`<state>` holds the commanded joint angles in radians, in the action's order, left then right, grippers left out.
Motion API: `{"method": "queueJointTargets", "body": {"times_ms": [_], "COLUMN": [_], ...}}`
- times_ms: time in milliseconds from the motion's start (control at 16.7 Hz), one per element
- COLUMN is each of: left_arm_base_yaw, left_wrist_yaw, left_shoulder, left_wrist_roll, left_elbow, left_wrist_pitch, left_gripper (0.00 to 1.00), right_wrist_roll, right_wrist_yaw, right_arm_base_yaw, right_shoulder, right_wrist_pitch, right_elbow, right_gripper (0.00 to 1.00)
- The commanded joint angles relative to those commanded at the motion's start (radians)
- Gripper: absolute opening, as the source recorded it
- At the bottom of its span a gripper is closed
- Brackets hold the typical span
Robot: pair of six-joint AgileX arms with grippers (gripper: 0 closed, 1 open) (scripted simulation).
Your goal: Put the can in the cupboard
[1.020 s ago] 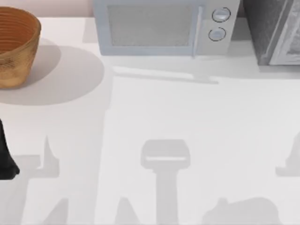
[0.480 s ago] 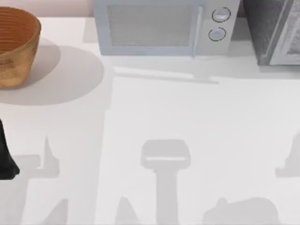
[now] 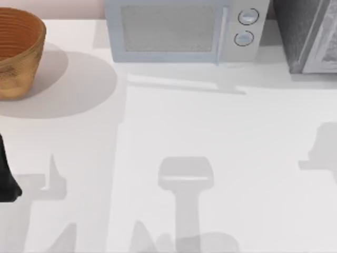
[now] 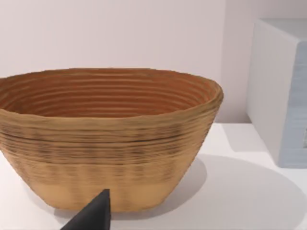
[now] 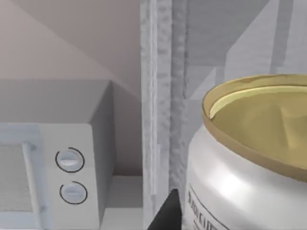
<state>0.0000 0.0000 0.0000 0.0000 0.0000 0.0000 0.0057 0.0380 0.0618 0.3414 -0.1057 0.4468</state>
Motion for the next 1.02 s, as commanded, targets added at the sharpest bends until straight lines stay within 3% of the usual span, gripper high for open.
{"method": "queueJointTargets", "body": {"times_ms": [1020], "left_arm_base_yaw": [0.0], "left_wrist_yaw": [0.0], "left_shoulder": [0.0], "left_wrist_roll": [0.0], "left_elbow": [0.0], "left_wrist_pitch": [0.0], "left_gripper": [1.0], "right_wrist_roll": [0.009], "right_wrist_yaw": [0.121], "right_arm_base_yaw": [0.072], "right_shoulder": [0.674], "right_wrist_pitch": [-0.215], "right_elbow": [0.884], "right_gripper": [0.0]}}
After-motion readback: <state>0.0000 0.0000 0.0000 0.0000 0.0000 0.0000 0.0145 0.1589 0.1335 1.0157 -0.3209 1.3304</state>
